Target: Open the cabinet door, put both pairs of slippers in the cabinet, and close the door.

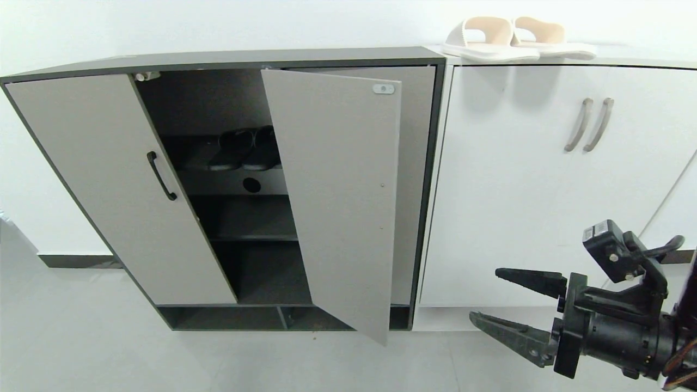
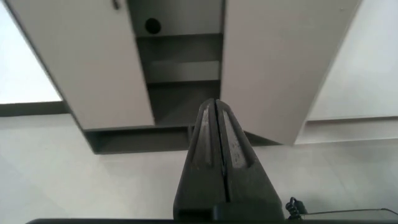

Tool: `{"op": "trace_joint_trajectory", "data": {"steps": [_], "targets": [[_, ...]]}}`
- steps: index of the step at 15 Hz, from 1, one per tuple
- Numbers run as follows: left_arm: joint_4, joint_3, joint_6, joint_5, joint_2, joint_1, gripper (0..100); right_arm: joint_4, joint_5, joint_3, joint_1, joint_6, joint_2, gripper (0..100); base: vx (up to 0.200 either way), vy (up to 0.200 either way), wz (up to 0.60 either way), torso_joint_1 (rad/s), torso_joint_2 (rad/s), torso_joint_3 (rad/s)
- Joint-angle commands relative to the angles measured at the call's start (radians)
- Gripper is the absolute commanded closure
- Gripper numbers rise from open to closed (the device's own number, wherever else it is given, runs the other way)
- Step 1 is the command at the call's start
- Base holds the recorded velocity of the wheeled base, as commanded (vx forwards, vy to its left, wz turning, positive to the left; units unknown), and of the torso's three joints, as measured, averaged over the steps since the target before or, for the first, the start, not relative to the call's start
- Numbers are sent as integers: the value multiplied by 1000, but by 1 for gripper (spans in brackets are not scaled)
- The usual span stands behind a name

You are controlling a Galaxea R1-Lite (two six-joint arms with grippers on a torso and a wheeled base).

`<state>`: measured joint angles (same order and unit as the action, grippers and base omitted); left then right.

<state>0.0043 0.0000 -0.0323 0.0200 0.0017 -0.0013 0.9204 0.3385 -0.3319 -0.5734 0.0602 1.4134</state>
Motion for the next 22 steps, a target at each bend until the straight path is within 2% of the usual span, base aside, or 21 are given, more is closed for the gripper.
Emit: {"op": "trace_joint_trajectory", "data": {"steps": [1,11,14,22], "targets": [[0,0,0,0,1,1,100,1,0,1,0,-2,13,0,0,-200,0,7,7,2],[0,0,0,0,4,0,100,1,0,16,1,-31,13,0,0,-200,0,4,2,1],[0,0,0,0,1,0,100,1,0,17,1,-31,13,0,0,0,0,0,0,0],[0,-2,0,0,1,0,100,1,0,25,0,-31,16,0,200,0,0,4,2,-1]]}}
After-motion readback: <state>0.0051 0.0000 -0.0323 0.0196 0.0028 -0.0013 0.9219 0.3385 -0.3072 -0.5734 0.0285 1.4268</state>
